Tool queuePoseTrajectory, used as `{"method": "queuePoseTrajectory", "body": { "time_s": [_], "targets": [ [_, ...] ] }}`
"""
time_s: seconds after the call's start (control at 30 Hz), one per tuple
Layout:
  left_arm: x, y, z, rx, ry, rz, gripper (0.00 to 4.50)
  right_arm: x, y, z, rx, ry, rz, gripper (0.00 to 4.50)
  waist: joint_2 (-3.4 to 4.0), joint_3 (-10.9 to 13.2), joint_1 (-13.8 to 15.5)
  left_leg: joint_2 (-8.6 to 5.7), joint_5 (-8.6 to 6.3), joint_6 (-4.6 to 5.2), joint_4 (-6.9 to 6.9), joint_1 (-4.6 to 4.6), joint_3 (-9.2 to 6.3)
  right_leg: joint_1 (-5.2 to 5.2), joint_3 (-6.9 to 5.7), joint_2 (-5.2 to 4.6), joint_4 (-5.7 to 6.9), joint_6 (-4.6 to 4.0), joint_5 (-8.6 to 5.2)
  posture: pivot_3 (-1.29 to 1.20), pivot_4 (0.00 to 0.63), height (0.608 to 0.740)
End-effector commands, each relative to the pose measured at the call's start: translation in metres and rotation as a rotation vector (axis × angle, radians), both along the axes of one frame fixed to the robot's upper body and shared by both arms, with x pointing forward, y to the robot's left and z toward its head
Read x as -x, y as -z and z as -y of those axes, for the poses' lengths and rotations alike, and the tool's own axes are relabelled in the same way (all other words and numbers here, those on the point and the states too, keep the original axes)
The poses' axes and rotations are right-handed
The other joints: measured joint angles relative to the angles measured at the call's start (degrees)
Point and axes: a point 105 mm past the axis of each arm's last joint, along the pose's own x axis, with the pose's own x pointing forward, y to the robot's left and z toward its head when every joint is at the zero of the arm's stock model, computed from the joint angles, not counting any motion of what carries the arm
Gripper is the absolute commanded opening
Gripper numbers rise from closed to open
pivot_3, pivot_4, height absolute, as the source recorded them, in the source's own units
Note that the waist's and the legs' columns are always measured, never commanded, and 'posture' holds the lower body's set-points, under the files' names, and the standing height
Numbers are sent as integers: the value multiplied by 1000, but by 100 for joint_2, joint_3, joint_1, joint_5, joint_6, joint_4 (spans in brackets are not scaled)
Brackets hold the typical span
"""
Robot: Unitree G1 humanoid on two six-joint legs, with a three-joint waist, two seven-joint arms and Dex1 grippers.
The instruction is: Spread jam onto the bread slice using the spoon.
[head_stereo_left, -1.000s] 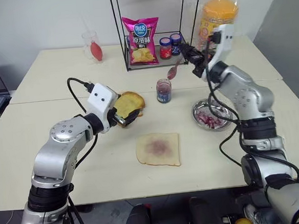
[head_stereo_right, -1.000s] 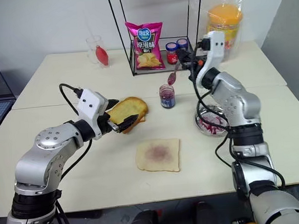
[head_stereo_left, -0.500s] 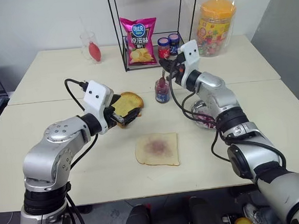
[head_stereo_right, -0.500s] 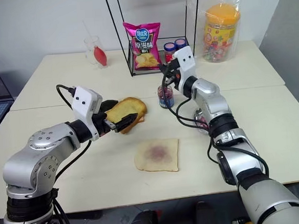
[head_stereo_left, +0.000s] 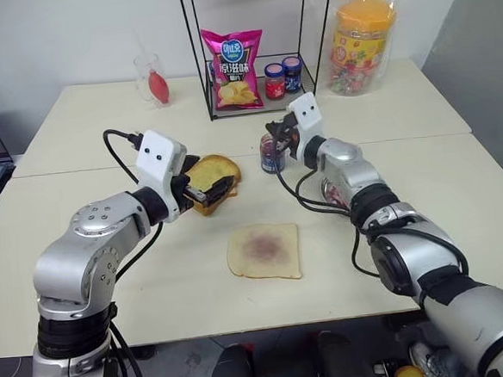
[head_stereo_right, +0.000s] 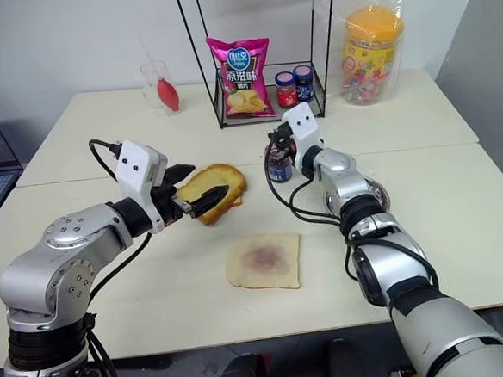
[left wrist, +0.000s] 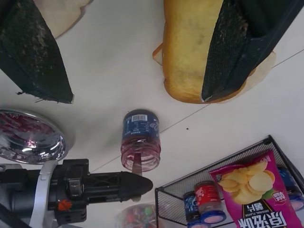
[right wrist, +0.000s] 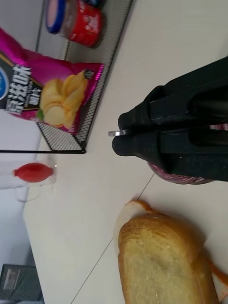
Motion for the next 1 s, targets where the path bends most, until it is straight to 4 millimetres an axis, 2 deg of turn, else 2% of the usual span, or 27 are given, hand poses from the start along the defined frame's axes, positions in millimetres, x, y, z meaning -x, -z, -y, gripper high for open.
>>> {"method": "queuePoseTrajectory", "body": {
  "time_s": [0.03, 0.23, 0.4, 0.7, 1.0],
  "targets": [
    [-1, -13, -10, -5, -32, 59, 4500, -4, -19, -1, -101, 23, -26, 39, 0, 0, 1, 0, 0, 0, 0, 0, 0, 0, 0, 0, 0, 0, 0, 0, 150, 740],
    [-3, -10, -13, -9, -41, 61, 4500, -8, -19, 0, -302, 54, -193, 39, 0, 0, 1, 0, 0, 0, -1, 0, -1, 0, 0, 0, 1, 0, 0, 0, 150, 740],
    [-3, -8, -13, -15, -40, 64, 4500, -8, -18, 3, -380, 64, -263, 39, 0, 0, -1, 0, 0, 0, -1, 0, 1, 0, 0, 0, -1, 0, 0, 0, 150, 740],
    [-3, -3, -10, -23, -30, 67, 4500, -12, -37, 12, -626, 76, -349, 39, 0, 0, -18, 0, 0, 0, -2, -1, 1, -1, 0, 0, 0, 0, 0, 0, 150, 740],
    [-4, -3, -8, -26, -22, 69, 4500, -13, -44, 14, -674, 76, -363, 39, 0, 0, -19, 0, 0, 1, -2, -1, 1, -1, 0, 1, -1, 0, 0, 0, 150, 740]
  ]
}}
